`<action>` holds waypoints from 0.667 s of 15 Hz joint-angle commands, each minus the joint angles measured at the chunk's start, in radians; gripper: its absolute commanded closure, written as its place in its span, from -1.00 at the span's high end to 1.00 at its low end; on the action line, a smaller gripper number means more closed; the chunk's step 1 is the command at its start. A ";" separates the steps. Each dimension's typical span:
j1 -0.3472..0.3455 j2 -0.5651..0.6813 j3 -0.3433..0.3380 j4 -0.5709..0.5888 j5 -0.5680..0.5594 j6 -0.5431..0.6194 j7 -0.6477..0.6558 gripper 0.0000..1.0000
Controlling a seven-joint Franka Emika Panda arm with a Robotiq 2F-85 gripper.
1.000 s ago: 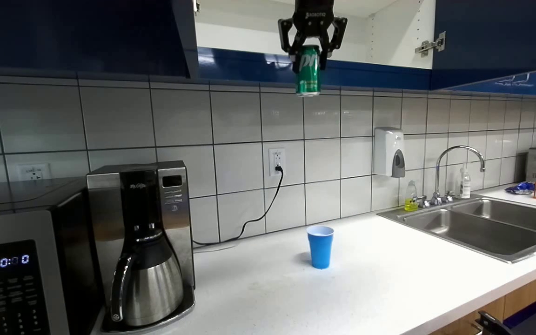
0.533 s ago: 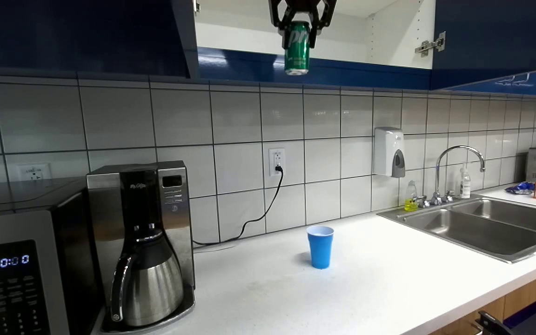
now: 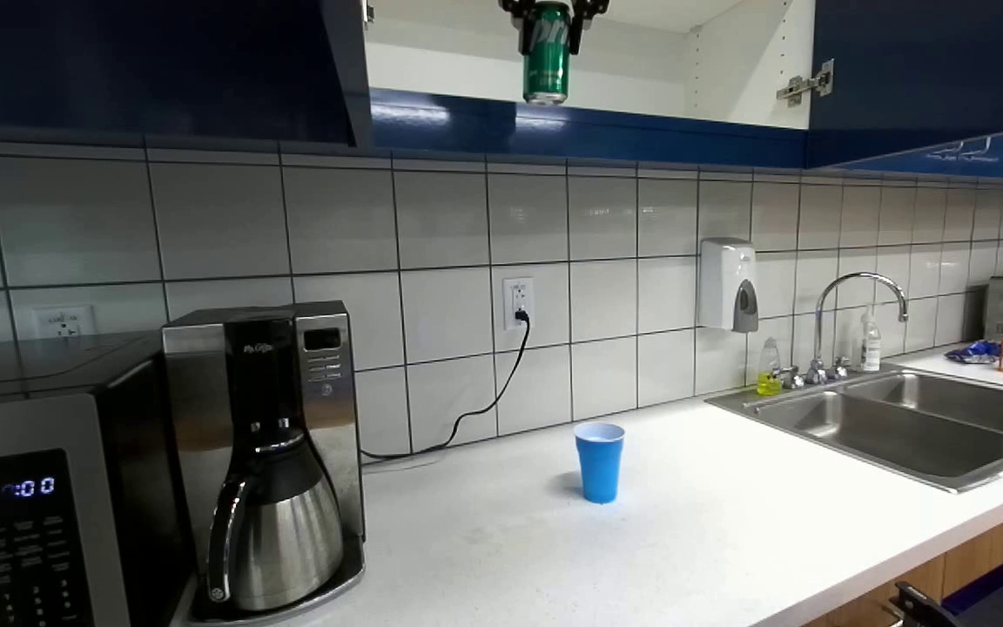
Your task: Put the green can in the open upper cabinet.
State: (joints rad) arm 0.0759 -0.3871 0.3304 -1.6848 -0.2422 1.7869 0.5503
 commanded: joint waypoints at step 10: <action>0.000 0.154 0.026 0.269 -0.064 -0.112 0.012 -0.23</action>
State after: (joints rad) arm 0.0763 -0.2893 0.3436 -1.5144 -0.2766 1.7249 0.5504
